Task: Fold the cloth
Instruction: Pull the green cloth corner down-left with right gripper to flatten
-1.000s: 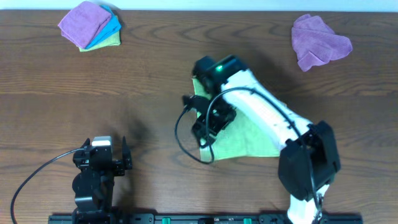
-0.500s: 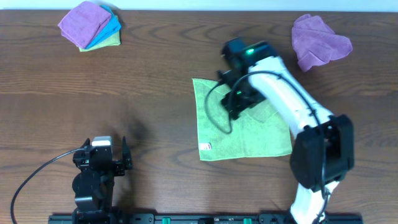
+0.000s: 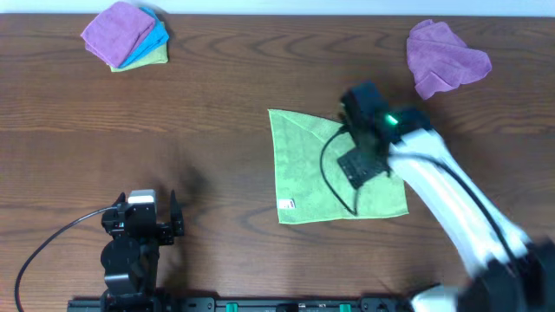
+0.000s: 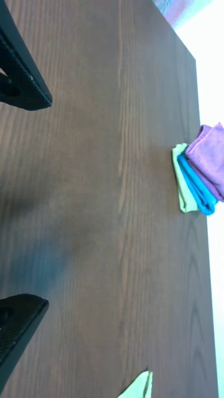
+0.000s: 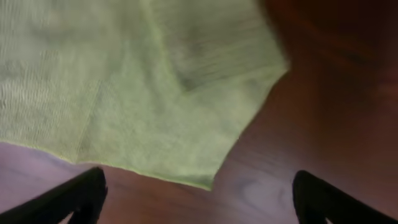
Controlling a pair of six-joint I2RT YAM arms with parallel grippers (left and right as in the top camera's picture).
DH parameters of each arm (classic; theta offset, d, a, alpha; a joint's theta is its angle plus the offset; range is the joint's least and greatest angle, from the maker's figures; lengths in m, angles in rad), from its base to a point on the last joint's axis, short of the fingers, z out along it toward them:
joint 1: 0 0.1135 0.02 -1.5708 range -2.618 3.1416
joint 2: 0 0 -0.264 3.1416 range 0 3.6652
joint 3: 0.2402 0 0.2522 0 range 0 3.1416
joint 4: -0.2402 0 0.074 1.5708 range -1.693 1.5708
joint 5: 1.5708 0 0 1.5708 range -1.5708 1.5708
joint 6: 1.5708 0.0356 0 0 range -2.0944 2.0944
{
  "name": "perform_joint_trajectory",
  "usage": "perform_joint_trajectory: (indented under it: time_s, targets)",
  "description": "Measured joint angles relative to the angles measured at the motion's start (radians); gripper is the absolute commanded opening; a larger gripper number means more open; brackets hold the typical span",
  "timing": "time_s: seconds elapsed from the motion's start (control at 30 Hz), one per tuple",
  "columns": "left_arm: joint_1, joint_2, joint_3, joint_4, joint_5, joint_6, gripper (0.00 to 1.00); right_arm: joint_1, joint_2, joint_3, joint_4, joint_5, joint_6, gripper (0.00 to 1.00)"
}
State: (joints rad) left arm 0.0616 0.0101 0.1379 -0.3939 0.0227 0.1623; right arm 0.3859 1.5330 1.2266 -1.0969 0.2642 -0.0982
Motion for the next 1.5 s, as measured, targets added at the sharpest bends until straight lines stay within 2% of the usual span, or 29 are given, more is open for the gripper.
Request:
perform_joint_trajectory:
  time_s: [0.1,0.17,0.3,0.5,0.7,1.0,1.5]
  targets:
    - [0.0,0.0,0.0,0.0,0.0,0.0,0.96,-0.037,-0.113,-0.109,0.101,0.015,0.0,0.96]
    - [0.0,0.0,0.0,0.0,0.0,0.0,0.95,-0.042,-0.114,-0.147,0.124,0.019,-0.004,0.93]
    - [0.0,0.0,0.0,0.0,0.0,0.0,0.95,-0.035,-0.081,-0.175,0.124,0.016,-0.011,0.88]
    - [0.0,0.0,0.0,0.0,0.0,0.0,0.95,-0.027,-0.039,-0.193,0.15,0.016,-0.023,0.88]
    - [0.0,0.0,0.0,0.0,0.0,0.0,0.96,-0.009,0.037,-0.217,0.215,0.018,-0.077,0.84]
    - [0.0,0.0,0.0,0.0,0.0,0.0,0.95,0.0,0.169,-0.225,0.267,0.032,-0.11,0.75]
    - [0.0,0.0,0.0,0.0,0.0,0.0,0.96,0.0,0.229,-0.227,0.369,0.093,-0.207,0.65]
